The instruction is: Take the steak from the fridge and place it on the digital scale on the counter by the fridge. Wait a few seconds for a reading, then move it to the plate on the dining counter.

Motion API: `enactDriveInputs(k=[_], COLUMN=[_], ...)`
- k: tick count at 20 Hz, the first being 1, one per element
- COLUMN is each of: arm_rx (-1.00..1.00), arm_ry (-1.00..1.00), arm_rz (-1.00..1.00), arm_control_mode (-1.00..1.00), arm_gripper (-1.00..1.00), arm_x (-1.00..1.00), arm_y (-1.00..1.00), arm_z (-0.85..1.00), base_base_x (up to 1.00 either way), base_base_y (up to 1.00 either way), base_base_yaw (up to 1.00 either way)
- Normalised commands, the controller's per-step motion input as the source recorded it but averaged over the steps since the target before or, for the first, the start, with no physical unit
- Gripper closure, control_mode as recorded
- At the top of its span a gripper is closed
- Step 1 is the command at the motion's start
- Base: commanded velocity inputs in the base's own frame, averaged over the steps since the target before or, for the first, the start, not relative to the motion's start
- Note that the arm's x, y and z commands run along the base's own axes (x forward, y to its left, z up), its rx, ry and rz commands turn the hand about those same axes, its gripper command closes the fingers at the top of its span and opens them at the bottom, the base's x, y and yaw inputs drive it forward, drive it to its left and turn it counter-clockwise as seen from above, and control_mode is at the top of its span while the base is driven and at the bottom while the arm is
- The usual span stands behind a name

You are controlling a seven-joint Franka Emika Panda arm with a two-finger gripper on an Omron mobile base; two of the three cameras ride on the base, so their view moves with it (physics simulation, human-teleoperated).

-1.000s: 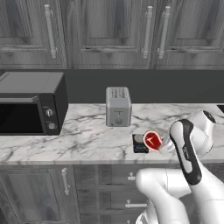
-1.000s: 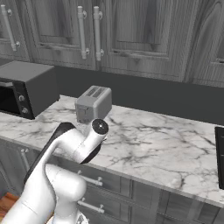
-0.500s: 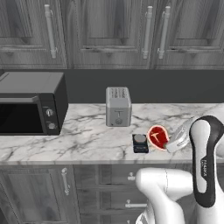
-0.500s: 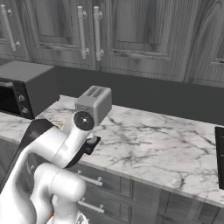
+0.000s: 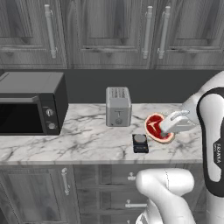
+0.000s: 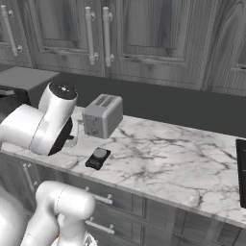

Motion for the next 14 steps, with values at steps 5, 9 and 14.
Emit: enactDriveInputs(k=[5,9,14], arm_rx=[0.00,-0.03,-0.08], arm_ry=[0.21,0.03,0.00], arm_rz=[-0.25,-0.23,-0.21], arm_control_mode=[-1.00,-1.00,-1.00], arm_gripper=[1.00,1.00,1.00], arm_x=[-0.06,-0.10,-0.15], arm_y=[0.15,0.20,0.14], arm_z=[0.22,0.00,-0.06], base_base_x=[0.00,0.00,0.00], base_base_y=[0.00,0.00,0.00], base_base_yaw=[0.00,0.00,0.00])
